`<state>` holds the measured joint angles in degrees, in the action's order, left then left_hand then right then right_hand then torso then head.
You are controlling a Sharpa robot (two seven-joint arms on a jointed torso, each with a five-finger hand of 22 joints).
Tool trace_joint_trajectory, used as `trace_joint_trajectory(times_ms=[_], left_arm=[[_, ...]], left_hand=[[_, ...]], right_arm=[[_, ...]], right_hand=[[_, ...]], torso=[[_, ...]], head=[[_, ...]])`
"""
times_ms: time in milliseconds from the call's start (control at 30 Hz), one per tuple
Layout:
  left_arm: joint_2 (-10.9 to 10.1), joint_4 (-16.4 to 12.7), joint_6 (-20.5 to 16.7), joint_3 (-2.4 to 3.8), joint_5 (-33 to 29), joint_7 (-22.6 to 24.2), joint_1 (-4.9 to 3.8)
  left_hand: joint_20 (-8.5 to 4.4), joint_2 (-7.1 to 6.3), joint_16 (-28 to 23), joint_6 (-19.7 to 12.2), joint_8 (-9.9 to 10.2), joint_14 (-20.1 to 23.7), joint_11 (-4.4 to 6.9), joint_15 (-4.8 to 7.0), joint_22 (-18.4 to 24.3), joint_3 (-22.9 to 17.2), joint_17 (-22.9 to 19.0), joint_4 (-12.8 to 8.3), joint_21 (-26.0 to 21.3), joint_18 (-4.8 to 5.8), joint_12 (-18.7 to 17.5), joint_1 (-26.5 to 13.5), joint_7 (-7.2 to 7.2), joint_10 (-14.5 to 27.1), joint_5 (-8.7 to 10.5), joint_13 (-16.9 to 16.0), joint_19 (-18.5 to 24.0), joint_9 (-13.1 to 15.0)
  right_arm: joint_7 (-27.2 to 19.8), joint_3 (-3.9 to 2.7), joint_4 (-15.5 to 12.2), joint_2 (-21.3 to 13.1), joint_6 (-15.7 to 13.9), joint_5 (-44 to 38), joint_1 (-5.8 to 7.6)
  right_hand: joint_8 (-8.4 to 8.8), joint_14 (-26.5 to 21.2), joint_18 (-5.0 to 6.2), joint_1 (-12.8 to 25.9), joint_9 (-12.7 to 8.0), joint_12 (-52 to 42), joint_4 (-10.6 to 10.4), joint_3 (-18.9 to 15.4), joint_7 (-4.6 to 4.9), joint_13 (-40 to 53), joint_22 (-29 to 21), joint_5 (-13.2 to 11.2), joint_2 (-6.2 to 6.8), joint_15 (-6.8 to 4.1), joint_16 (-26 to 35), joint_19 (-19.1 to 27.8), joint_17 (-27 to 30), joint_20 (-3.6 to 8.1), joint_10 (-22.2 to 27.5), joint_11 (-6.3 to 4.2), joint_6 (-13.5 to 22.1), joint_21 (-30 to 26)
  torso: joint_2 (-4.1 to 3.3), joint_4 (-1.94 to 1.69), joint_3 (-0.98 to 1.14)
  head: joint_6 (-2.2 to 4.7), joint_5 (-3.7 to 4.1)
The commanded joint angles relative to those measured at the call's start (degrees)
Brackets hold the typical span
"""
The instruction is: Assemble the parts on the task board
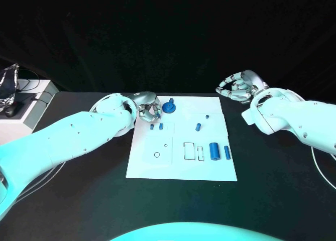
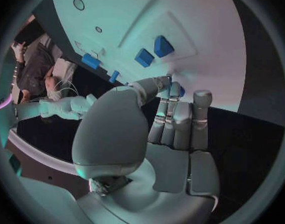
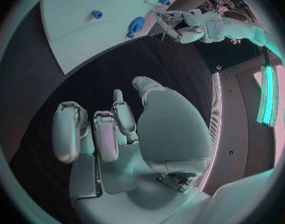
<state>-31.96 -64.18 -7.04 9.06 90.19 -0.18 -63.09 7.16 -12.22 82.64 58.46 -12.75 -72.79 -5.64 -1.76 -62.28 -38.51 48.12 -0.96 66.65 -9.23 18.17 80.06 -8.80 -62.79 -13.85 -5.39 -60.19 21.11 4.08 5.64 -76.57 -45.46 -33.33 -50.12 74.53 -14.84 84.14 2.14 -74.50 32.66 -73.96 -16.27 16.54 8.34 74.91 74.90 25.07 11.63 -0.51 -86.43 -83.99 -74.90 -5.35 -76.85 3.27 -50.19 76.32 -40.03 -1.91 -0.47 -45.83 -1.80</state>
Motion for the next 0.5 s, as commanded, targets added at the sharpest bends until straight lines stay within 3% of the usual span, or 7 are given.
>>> trace_joint_trajectory(times_ms=[33, 333, 500], left_arm=[[0.2, 0.0, 0.6, 0.02, 0.6, -0.1, 0.02], [0.6, 0.3, 1.6, -0.02, 0.6, -0.4, 0.03], [1.0, 0.6, 1.9, -0.05, 0.6, -0.5, 0.05]], left_hand=[[0.16, -0.13, -0.2, 0.0, 0.2, 0.1, 0.00, 0.04, -0.1, 0.1, 0.0, -0.3, 0.3, 0.80, -0.2, -0.4, -0.44, -0.4, -0.11, 0.1, -0.3, 0.0], [0.17, -0.12, -0.2, 0.0, 0.2, 0.2, -0.01, 0.04, 0.0, 0.1, -0.2, -0.3, 0.3, 0.79, -0.3, -0.4, -0.45, -0.4, -0.10, 0.1, -0.2, 0.0], [0.17, -0.13, -0.2, 0.0, 0.3, 0.2, -0.02, 0.04, 0.0, 0.1, -0.2, -0.3, 0.3, 0.77, -0.4, -0.4, -0.45, -0.5, -0.10, 0.1, -0.2, 0.0]], right_arm=[[-0.5, -0.03, 0.0, 0.0, 0.1, -0.6, -0.01], [-0.5, -0.03, 0.0, 0.1, 0.1, -0.6, -0.01], [-0.5, -0.03, 0.0, 0.1, 0.1, -0.6, -0.01]], right_hand=[[0.03, 3.8, 0.87, -0.2, 0.0, 0.2, 0.0, 0.4, -0.22, 0.0, 7.7, 0.2, 0.44, -0.44, 0.1, -0.9, -7.1, 0.40, 0.0, 0.00, 0.2, -0.3], [0.03, 3.8, 0.87, -0.2, 0.0, 0.2, 0.0, 0.4, -0.22, 0.0, 7.7, 0.2, 0.44, -0.44, 0.1, -0.9, -7.1, 0.40, 0.0, 0.00, 0.2, -0.3], [0.03, 3.8, 0.87, -0.2, 0.0, 0.2, 0.0, 0.4, -0.22, 0.0, 7.7, 0.2, 0.44, -0.44, 0.1, -0.9, -7.1, 0.40, 0.0, 0.00, 0.2, -0.3]], torso=[[0.02, -0.02, -0.01], [0.03, -0.01, 0.03], [0.02, -0.01, -0.06]], head=[[-0.15, -0.04], [-0.18, -0.02], [-0.17, 0.03]])
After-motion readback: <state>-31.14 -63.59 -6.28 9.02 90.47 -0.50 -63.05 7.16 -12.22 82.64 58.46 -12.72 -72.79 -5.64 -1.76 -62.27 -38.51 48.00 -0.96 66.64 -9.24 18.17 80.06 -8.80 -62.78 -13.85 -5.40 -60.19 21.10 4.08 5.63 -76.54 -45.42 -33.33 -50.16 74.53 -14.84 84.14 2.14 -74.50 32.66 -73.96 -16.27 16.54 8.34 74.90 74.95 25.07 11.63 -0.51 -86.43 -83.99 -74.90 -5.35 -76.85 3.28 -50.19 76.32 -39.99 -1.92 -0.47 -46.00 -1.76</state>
